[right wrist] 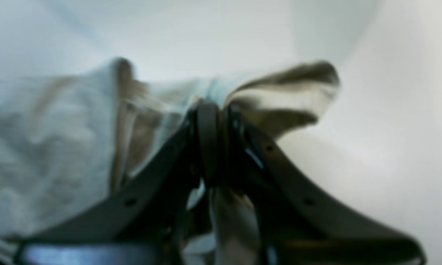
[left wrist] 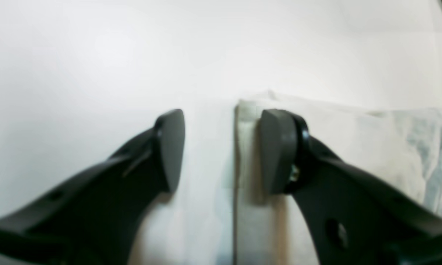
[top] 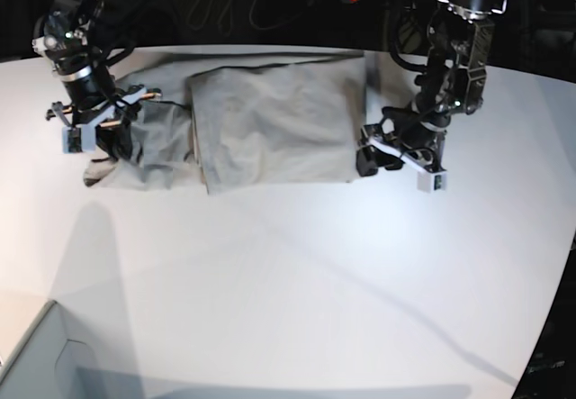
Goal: Layout the t-shirt on the table in an organized manner, then fold the t-shirt properly
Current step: 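Lift the strip end with the right gripper and fold it toward the left gripper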
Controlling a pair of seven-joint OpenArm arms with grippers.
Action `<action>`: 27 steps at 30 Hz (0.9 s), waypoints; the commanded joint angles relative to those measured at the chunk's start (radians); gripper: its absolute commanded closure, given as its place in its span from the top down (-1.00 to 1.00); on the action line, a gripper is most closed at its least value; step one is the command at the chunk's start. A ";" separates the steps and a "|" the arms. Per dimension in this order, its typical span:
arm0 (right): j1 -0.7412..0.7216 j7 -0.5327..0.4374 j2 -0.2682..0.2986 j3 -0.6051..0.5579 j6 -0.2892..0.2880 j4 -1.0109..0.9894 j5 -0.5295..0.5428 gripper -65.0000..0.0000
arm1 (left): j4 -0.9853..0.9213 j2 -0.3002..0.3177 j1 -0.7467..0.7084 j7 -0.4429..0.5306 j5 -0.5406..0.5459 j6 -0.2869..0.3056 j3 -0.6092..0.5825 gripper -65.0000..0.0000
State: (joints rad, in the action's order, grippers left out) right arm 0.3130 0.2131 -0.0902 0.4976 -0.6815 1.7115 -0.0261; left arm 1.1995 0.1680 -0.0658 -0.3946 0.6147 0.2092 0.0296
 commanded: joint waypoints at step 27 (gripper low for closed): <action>-0.070 -0.034 -0.009 -0.767 -0.017 0.000 -0.278 -1.00 | 0.021 0.015 0.024 0.004 0.011 0.003 0.006 -0.01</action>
State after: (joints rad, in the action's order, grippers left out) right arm 0.2470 0.2073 -0.0933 -0.2684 -0.6834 1.6955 -0.3183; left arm 1.2003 0.1753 -0.0525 -0.4065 0.6147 0.2058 0.0319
